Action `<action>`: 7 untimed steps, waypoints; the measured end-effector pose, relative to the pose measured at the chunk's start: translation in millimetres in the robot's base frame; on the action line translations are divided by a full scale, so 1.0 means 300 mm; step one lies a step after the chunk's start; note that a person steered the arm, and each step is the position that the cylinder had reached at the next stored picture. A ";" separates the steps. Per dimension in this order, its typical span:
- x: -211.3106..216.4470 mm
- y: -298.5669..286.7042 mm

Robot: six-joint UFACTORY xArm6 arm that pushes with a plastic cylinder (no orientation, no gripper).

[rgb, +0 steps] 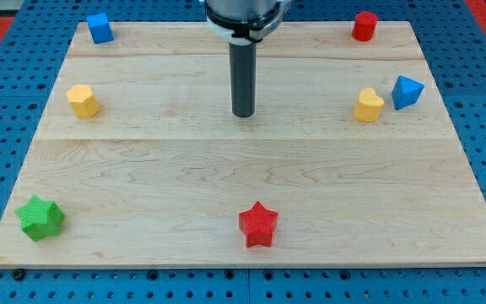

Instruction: Place the yellow heart to the bottom right of the board

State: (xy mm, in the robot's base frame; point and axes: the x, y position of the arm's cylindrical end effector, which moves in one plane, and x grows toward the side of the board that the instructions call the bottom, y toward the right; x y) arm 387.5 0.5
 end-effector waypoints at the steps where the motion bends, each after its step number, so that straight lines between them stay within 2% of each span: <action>1: -0.084 0.076; 2: -0.136 0.183; 5: -0.138 0.464; 7: -0.069 0.569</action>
State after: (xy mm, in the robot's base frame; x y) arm 366.9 171.3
